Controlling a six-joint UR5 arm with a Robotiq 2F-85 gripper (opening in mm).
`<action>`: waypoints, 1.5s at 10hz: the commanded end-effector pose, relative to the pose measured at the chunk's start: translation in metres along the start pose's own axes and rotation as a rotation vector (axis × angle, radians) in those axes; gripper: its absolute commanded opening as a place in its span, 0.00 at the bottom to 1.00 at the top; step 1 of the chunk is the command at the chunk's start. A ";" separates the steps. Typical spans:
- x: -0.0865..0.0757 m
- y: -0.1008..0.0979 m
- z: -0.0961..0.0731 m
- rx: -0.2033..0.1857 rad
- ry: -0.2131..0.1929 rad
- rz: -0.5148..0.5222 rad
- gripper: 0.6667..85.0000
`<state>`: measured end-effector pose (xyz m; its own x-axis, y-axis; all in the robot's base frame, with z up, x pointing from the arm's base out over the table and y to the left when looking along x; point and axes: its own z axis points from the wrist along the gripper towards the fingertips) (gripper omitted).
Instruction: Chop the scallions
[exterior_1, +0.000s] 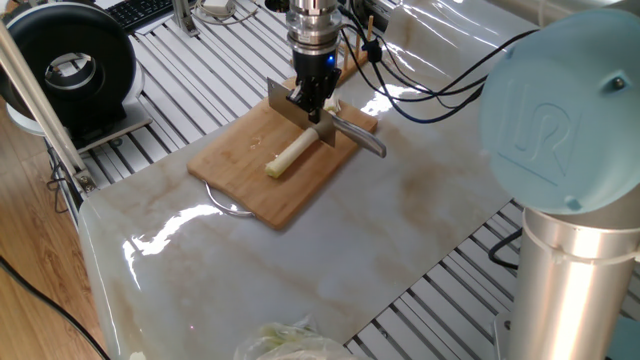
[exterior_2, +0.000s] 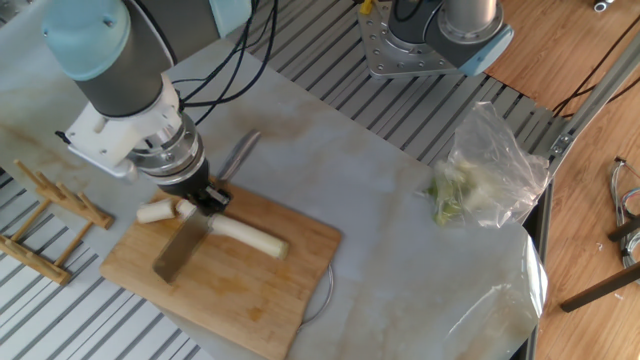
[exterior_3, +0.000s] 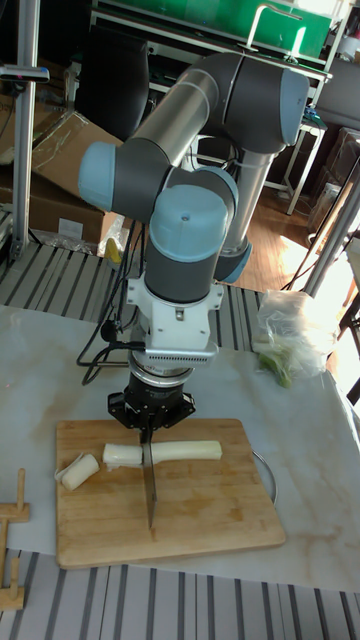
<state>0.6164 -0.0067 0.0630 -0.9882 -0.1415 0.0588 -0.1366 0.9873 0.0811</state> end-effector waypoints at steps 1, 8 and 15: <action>-0.011 0.009 0.006 0.007 -0.020 0.021 0.01; 0.007 -0.003 -0.008 -0.014 -0.005 -0.019 0.01; 0.006 0.001 0.014 0.004 0.003 0.001 0.01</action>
<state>0.6121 -0.0092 0.0538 -0.9873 -0.1521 0.0461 -0.1485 0.9861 0.0750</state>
